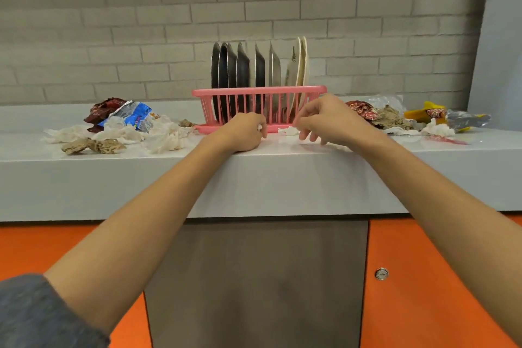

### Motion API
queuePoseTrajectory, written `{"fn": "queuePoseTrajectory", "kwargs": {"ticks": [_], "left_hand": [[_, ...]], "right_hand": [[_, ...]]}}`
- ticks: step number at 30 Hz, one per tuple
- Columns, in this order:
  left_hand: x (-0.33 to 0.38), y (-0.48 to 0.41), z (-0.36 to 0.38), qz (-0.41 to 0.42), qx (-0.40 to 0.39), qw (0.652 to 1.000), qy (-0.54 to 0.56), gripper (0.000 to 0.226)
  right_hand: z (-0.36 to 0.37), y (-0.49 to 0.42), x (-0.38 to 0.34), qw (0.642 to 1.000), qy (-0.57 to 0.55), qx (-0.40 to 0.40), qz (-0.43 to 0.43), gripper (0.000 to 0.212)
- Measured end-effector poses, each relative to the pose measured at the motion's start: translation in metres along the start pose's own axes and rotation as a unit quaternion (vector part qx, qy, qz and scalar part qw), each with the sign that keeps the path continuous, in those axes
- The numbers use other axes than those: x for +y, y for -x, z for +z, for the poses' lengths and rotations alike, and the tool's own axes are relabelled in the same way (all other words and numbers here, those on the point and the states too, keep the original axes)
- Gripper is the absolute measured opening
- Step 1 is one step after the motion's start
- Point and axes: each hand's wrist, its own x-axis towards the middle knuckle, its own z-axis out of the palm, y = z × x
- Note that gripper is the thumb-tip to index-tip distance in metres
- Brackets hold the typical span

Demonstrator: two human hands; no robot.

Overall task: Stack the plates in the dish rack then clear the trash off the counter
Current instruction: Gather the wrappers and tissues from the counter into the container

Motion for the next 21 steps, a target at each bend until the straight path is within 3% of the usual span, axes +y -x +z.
{"fn": "queuePoseTrajectory", "kwargs": {"ticks": [5,8,10,12,17,21], "left_hand": [[0.001,-0.004,0.0,-0.006,0.019,0.999,0.031,0.022],[-0.004,-0.005,0.0,-0.018,0.025,0.998,0.059,0.022],[-0.004,-0.007,0.002,-0.022,0.023,0.997,0.069,0.024],[-0.005,-0.008,0.002,-0.021,0.02,0.997,0.066,0.023],[-0.006,-0.01,0.002,-0.012,0.041,0.997,0.068,0.021],[-0.003,-0.004,0.001,0.012,0.045,0.996,0.073,0.013]], "right_hand": [[0.018,-0.065,-0.002,0.987,0.154,-0.04,-0.011,0.01],[0.035,-0.101,0.012,0.953,0.296,-0.058,0.006,0.012],[0.042,-0.106,0.021,0.926,0.355,-0.124,0.041,0.017],[0.048,-0.108,0.024,0.908,0.385,-0.157,0.044,0.017],[0.051,-0.105,0.028,0.898,0.425,-0.109,-0.034,0.016],[0.046,-0.094,0.022,0.921,0.369,-0.122,-0.023,0.018]]}}
